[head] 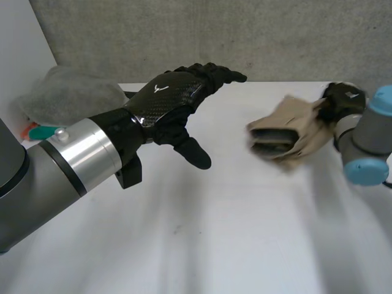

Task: Fold the laundry.

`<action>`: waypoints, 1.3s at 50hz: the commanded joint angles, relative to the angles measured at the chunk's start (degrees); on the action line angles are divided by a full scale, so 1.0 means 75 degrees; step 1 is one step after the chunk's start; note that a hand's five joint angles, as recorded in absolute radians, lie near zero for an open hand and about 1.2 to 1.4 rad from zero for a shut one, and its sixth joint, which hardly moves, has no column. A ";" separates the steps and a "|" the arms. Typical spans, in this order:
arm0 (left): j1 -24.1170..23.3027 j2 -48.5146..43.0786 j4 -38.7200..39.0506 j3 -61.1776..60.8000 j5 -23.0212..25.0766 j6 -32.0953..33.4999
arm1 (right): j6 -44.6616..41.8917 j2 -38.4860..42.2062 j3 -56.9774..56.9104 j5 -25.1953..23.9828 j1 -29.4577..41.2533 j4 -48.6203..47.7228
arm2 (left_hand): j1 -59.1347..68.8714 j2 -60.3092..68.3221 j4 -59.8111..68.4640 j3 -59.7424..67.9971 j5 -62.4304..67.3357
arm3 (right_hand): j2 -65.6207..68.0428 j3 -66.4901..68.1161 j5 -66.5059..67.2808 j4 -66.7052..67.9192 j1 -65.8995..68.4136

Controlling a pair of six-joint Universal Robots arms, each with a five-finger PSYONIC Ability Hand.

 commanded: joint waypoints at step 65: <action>0.3237 -0.6353 0.2425 0.4614 -0.3229 0.5139 | -0.4438 -0.3753 0.6361 -0.2628 0.1640 -0.1754 | 0.0484 0.0342 0.0356 0.0474 0.0193 | -0.7612 -0.7466 -0.7376 -0.7792 -0.7214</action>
